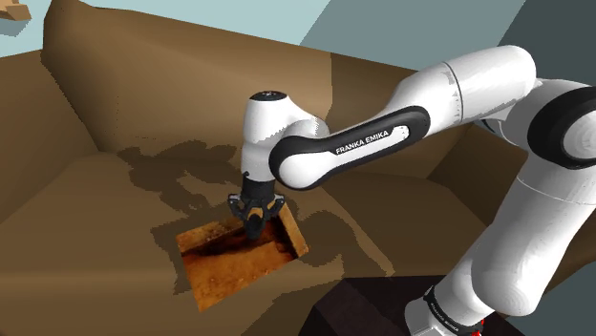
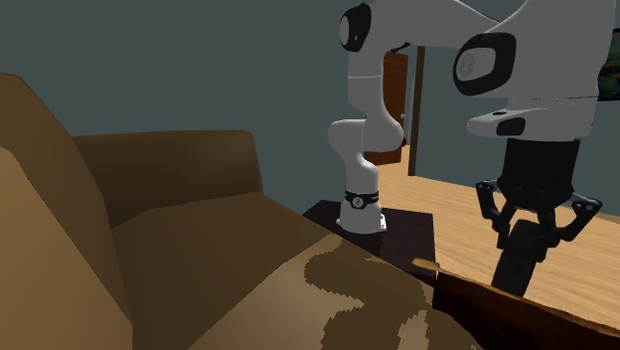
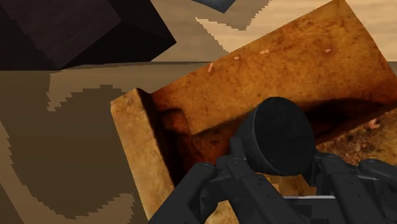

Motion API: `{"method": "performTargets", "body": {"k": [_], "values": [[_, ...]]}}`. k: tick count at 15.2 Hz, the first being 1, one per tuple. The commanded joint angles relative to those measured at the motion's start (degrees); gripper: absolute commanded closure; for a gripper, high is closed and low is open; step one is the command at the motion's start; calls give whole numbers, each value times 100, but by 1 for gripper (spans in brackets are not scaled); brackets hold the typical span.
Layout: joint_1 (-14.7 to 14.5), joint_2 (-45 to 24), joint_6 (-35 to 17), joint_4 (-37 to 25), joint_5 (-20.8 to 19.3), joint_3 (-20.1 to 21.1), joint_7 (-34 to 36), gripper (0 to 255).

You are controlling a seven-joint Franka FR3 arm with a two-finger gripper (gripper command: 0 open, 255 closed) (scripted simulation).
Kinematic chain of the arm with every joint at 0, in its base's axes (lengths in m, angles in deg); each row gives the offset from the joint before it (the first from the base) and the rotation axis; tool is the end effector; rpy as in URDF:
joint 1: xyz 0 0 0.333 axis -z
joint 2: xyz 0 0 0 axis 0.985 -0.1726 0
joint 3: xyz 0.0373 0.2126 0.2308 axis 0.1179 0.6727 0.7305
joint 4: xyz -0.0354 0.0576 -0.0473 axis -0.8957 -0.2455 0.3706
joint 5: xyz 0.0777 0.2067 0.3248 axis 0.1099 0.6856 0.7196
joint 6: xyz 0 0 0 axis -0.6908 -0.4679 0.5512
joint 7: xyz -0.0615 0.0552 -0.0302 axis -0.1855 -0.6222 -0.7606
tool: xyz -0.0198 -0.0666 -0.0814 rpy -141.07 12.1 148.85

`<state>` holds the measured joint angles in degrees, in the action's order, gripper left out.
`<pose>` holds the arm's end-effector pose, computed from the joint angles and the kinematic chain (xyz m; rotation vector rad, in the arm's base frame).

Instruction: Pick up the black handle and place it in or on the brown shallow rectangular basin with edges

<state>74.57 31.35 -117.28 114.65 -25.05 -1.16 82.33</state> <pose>0.4689 0.3410 0.3617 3.0279 -0.8054 -0.0840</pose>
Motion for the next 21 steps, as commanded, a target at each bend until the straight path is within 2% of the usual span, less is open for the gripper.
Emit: {"method": "performTargets", "body": {"k": [1, 7, 8, 13, 17, 21], "values": [[-10, -46, -44, 1, -29, -7, 20, 255], [-9, -46, -44, 0, -29, -6, 20, 255], [-9, -50, -49, 2, -32, -8, 21, 0], [-9, -46, -44, 0, -30, -6, 20, 0], [56, 274, 625, -398, 184, 41, -126, 0], [55, 274, 625, -398, 184, 40, -126, 0]]}}
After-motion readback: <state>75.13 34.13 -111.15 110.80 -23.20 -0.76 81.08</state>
